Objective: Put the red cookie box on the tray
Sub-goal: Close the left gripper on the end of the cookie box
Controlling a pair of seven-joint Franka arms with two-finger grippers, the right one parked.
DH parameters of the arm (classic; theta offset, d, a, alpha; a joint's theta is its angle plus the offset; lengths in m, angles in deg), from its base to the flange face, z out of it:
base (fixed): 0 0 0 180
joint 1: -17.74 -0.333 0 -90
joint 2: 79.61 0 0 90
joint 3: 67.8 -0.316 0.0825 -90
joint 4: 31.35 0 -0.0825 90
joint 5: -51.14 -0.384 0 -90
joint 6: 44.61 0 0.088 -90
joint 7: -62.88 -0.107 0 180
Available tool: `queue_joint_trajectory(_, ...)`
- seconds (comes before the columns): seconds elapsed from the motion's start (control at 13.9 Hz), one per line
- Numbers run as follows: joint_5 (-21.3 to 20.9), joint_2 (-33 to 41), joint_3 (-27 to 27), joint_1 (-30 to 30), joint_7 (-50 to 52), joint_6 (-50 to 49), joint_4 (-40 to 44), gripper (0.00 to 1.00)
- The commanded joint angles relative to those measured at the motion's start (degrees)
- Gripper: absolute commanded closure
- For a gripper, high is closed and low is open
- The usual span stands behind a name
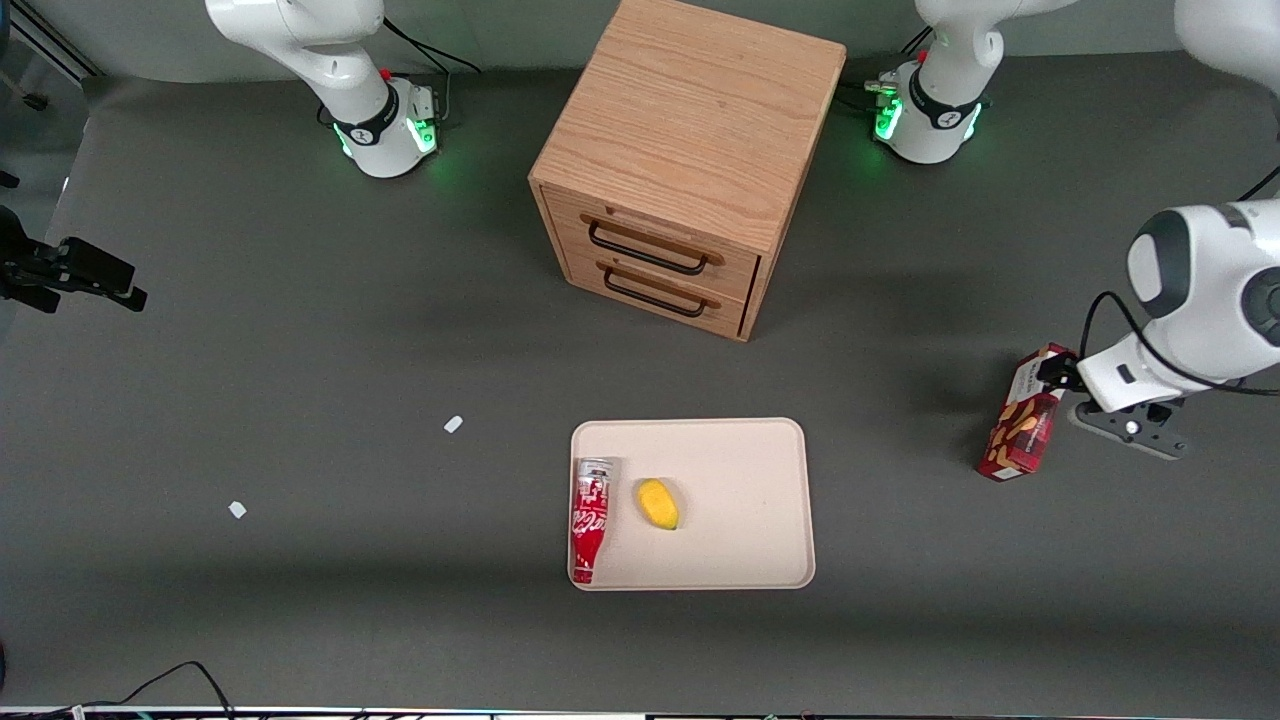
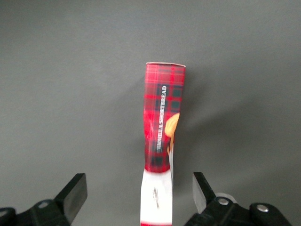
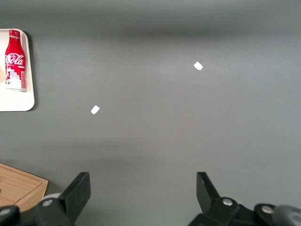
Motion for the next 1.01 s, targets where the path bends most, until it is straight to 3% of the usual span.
queue_joint_trajectory(0.0, 0.5, -1.7, 0.1, -0.2, -2.6, 5.5, -3.6, 0.0)
queue_joint_trajectory(0.29, 2.0, -4.7, 0.0, -0.2, -2.7, 7.6, -3.9, 0.04)
queue_joint_trajectory(0.51, 2.0, -5.1, -0.1, 0.0, -2.7, 7.8, -3.8, 0.59)
queue_joint_trajectory(0.65, 2.0, -5.3, -0.1, 0.0, -2.7, 7.7, -3.8, 0.9)
queue_joint_trajectory(0.72, 2.0, -5.4, -0.1, 0.0, -2.7, 7.6, -3.8, 1.0)
queue_joint_trajectory(0.94, 2.0, -5.3, -0.1, 0.0, -2.7, 6.7, -3.3, 1.0)
